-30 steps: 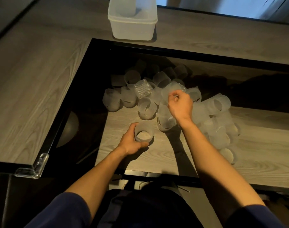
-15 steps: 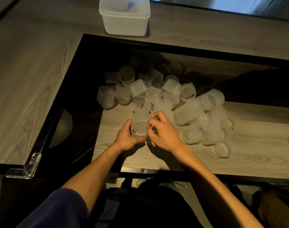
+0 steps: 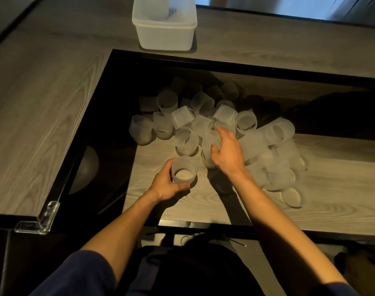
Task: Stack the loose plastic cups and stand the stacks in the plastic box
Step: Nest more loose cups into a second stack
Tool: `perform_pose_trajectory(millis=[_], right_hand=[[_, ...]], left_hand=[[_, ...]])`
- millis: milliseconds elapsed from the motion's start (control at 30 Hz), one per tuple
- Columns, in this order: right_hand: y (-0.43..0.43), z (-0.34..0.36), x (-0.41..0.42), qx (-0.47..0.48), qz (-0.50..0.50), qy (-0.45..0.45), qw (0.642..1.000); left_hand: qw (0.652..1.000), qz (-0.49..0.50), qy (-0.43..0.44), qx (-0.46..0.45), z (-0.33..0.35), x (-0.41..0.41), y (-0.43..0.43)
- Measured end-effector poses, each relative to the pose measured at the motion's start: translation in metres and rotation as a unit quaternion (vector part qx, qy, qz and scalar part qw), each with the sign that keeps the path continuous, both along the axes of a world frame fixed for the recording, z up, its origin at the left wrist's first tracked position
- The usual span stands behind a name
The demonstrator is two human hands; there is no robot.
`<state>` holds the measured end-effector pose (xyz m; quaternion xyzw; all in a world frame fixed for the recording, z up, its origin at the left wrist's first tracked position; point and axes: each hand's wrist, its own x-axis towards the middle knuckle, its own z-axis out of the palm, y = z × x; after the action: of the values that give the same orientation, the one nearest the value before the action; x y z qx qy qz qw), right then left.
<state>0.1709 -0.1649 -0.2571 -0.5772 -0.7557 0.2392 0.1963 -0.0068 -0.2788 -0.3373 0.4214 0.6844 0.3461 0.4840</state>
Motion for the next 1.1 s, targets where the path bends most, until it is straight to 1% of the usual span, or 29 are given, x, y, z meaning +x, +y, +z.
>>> perform_pose_trajectory(millis=[67,133,267,333,367,433,500,533,667,733,767,867,900,967,1000,1033,1100], right_hand=[[0.008,-0.005,0.001,-0.036,0.000,-0.006,0.999],[0.013,-0.006,0.001,-0.041,-0.015,0.021,0.999],[0.013,0.006,-0.003,0.042,-0.042,0.084,0.995],[0.002,0.018,-0.005,0.069,-0.007,0.134,0.989],[-0.006,0.021,-0.005,0.070,0.029,0.157,0.985],[-0.025,0.020,-0.003,0.041,0.119,0.175,0.976],[-0.045,0.008,-0.001,-0.001,0.185,0.154,0.971],[-0.053,0.001,-0.001,-0.009,0.197,0.148,0.969],[-0.060,-0.008,-0.007,0.013,0.192,0.161,0.968],[-0.059,-0.008,-0.011,0.004,0.206,0.149,0.967],[-0.060,-0.009,-0.012,-0.010,0.224,0.124,0.967],[-0.060,-0.017,-0.010,-0.077,0.268,0.004,0.960],[-0.058,-0.017,-0.009,-0.108,0.261,-0.002,0.959],[-0.053,-0.013,-0.006,-0.139,0.216,0.040,0.966],[-0.050,-0.008,-0.005,-0.129,0.180,0.067,0.973],[-0.046,-0.005,-0.004,-0.101,0.135,0.081,0.982],[-0.035,-0.004,0.001,-0.034,0.040,0.055,0.997]], left_hand=[[1.000,-0.002,-0.001,0.000,0.001,0.000,0.000],[1.000,-0.004,-0.004,-0.003,0.001,0.000,0.000],[1.000,-0.009,-0.006,-0.002,-0.001,-0.003,0.001],[1.000,-0.010,-0.004,-0.002,-0.002,-0.003,0.001],[1.000,-0.008,-0.004,-0.001,-0.002,-0.002,0.002],[1.000,-0.004,-0.001,0.002,-0.003,-0.002,0.001],[1.000,-0.008,0.003,0.003,-0.003,-0.002,0.002],[1.000,-0.011,0.004,0.004,-0.003,-0.001,0.002],[1.000,-0.020,0.012,0.007,-0.002,-0.001,0.002],[0.999,-0.030,0.015,0.010,-0.004,-0.001,0.001],[0.999,-0.032,0.014,0.015,-0.004,-0.001,0.000],[0.999,-0.031,0.004,0.020,-0.004,-0.002,-0.003],[0.999,-0.032,-0.001,0.021,-0.003,-0.002,-0.004],[0.999,-0.031,-0.003,0.019,-0.003,-0.003,-0.005],[0.999,-0.033,-0.002,0.019,-0.003,-0.003,-0.004],[0.999,-0.036,-0.001,0.018,-0.004,-0.004,-0.005],[0.999,-0.042,0.001,0.018,-0.005,-0.004,-0.004]])
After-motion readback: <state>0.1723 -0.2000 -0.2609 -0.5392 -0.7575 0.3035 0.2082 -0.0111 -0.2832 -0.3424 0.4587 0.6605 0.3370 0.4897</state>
